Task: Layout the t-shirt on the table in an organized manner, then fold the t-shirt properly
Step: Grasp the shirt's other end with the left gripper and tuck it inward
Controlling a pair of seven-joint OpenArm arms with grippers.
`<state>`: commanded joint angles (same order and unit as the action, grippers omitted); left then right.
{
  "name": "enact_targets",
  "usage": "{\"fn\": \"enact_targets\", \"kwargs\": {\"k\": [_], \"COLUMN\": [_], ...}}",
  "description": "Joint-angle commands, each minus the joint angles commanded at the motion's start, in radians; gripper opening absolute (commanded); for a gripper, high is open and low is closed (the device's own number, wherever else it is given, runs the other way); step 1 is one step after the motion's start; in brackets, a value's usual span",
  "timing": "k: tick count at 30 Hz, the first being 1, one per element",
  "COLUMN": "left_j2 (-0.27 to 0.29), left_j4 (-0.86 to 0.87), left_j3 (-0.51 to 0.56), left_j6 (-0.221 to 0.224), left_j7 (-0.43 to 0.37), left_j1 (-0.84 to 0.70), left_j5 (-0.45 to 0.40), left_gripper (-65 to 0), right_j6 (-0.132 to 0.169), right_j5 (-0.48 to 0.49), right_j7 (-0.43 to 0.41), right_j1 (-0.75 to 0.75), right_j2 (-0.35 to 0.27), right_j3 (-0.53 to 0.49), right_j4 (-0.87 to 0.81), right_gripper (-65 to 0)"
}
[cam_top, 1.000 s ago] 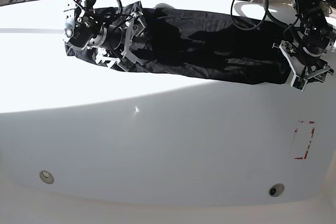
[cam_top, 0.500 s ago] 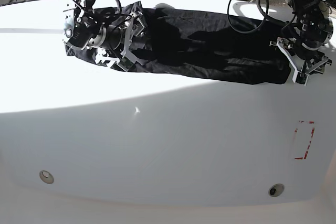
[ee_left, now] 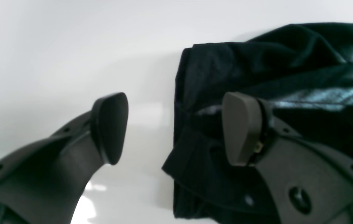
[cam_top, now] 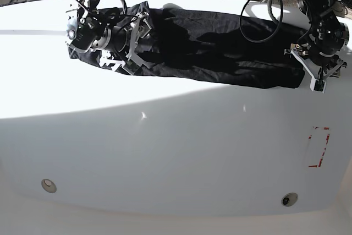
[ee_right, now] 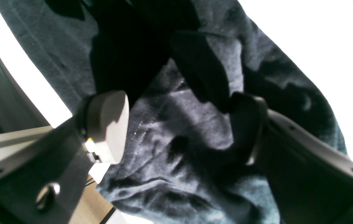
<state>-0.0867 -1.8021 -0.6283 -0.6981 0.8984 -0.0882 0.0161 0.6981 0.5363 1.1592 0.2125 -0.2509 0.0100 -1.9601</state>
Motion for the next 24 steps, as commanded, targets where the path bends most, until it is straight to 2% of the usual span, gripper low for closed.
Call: {"fn": "enact_targets", "kwargs": {"k": [15, 20, 24], "left_j2": [-0.011, -0.020, -0.034], "left_j4": [0.115, 0.146, 0.147], "left_j3": [0.003, 0.044, 0.071], "left_j6": [0.000, 0.000, 0.000], "left_j7": [-0.002, -0.005, -0.005], "left_j1": [0.055, 0.055, 0.055], "left_j5": [0.002, 0.002, 0.005], "left_gripper": [-21.0, -21.8, -26.9], "right_j6": [0.000, 0.000, 0.000], "right_j5": [0.000, 0.000, 0.000], "right_j7": [0.000, 0.000, 0.000], "right_j1": [-0.018, -0.020, -0.035], "right_j2": [0.000, 0.000, 0.000], "right_j3": [0.000, 0.000, 0.000], "right_j4": [0.000, 0.000, 0.000], "right_gripper": [-16.2, -16.2, -16.2]}}
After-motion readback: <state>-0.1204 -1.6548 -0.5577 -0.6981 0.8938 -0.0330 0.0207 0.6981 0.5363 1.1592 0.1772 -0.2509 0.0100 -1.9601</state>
